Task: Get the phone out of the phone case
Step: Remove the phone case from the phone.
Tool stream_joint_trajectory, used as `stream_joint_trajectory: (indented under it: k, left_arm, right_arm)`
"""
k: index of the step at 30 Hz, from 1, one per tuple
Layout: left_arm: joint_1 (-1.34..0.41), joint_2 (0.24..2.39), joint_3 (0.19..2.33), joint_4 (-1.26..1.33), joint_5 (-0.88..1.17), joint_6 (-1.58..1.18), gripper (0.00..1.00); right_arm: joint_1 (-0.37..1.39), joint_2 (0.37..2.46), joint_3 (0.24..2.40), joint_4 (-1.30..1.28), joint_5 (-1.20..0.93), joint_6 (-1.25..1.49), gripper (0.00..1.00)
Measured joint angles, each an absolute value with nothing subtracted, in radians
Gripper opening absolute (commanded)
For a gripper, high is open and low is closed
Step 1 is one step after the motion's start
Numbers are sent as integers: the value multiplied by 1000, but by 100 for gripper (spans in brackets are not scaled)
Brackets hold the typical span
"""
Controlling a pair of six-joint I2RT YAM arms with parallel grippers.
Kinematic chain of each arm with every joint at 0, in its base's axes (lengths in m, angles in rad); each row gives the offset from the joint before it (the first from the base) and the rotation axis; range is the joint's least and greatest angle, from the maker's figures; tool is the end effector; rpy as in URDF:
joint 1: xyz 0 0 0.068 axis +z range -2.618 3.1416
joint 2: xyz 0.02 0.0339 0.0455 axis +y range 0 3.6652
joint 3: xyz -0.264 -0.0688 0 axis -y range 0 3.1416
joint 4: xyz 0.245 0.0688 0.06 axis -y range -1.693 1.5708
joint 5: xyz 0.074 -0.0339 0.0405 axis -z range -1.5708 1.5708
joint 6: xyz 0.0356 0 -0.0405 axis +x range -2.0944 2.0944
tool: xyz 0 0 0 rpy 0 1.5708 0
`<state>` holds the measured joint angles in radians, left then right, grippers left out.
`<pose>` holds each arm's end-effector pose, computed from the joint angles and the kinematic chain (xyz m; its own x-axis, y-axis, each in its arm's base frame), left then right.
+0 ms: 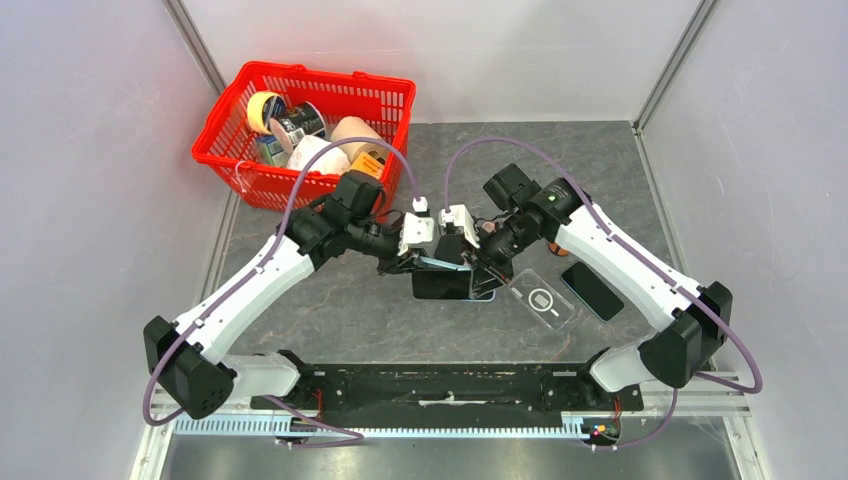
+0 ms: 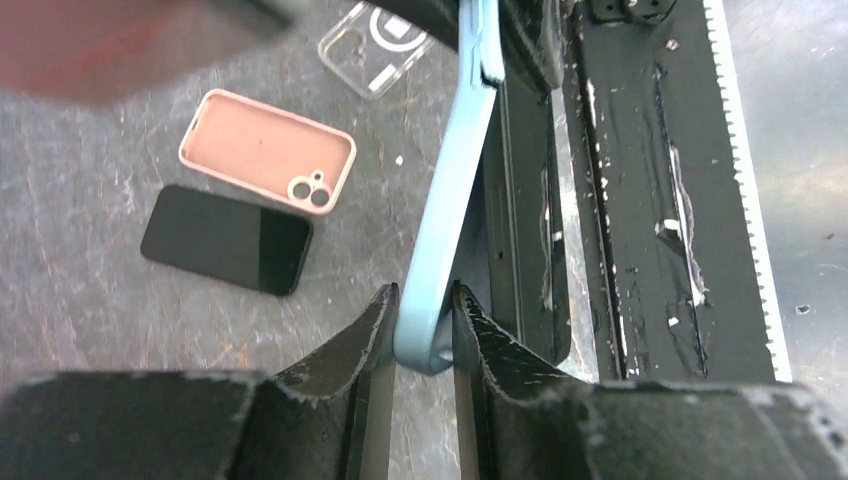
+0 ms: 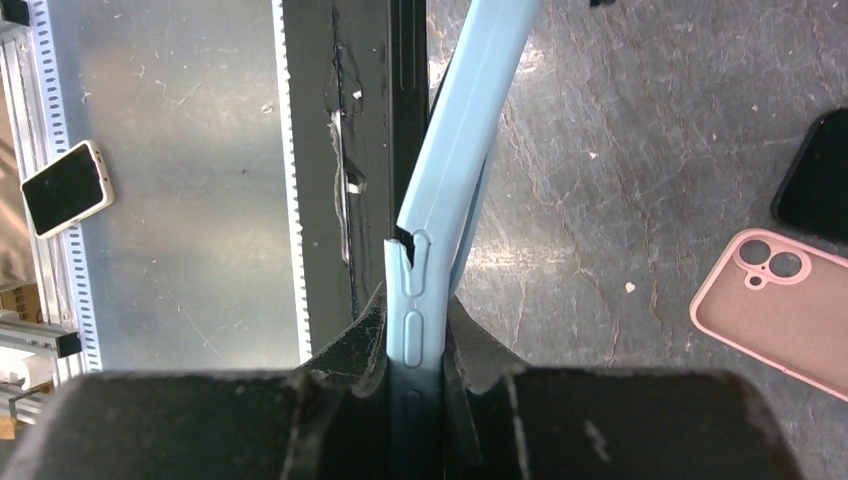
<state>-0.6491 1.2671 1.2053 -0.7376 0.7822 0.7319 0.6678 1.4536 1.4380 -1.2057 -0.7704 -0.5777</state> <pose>0.1907 -0.1762 0.3390 0.1233 0.5015 -0.8563 0.9919 -0.0902 0.0900 0.1960 0.1861 0.3383 -0.2731 -0.7145 -0.6442 -0.9320 0.0306 0.3611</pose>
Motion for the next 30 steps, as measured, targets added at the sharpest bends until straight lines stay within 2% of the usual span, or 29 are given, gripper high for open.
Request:
stream_joint_trajectory:
  k: [9,18,30]
  left_arm:
    - [-560,1245,1225,-862,717,751,31]
    - [-384,1265,1296,-1056,685,837,31]
    - [-333,1228,1349,-1257,981,733,30]
  right_arm:
    - [641,1426,1415,-1129,-811,-572,0]
    - [626,1371,1414,-1101,-915,-576,0]
    - [558,1420,1439,-1092,-1054,-520,0]
